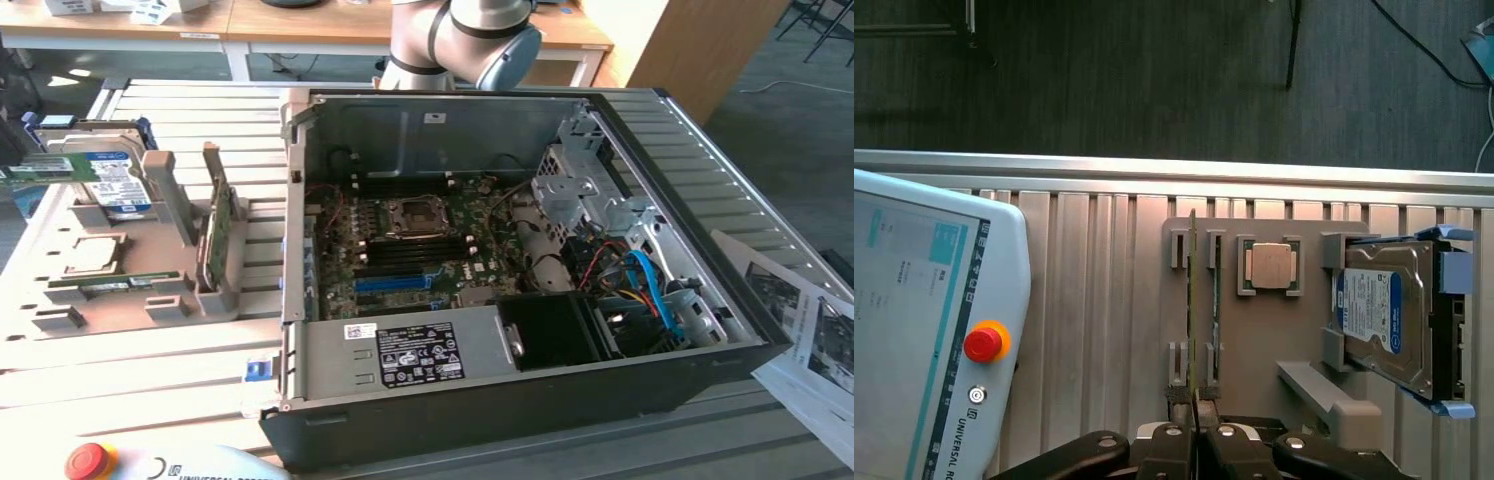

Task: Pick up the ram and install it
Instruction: 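Pick up the ram and move it above insertion slot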

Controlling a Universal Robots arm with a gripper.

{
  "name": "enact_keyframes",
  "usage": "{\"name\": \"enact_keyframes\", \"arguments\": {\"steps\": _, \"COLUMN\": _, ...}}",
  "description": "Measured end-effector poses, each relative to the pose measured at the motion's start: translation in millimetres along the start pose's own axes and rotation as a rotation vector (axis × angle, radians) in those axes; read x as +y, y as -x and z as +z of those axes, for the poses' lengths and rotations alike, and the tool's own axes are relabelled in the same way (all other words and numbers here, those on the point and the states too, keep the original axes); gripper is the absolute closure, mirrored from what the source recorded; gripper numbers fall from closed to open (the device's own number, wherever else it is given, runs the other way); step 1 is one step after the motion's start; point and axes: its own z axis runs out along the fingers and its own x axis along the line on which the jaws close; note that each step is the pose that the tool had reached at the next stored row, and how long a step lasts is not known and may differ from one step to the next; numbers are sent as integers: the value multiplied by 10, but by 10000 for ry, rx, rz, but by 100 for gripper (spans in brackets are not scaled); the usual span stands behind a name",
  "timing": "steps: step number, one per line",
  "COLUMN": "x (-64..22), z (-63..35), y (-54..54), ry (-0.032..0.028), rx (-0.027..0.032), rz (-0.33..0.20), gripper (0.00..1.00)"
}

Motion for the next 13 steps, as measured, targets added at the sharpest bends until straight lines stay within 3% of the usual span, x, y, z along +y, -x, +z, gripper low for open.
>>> {"name": "enact_keyframes", "arguments": {"steps": 6, "x": -12, "z": -3, "y": 1, "ry": 4, "rx": 3, "rz": 1, "gripper": 88}}
{"name": "enact_keyframes", "arguments": {"steps": 13, "x": -119, "z": -4, "y": -1, "ry": 1, "rx": 0, "rz": 0, "gripper": 88}}
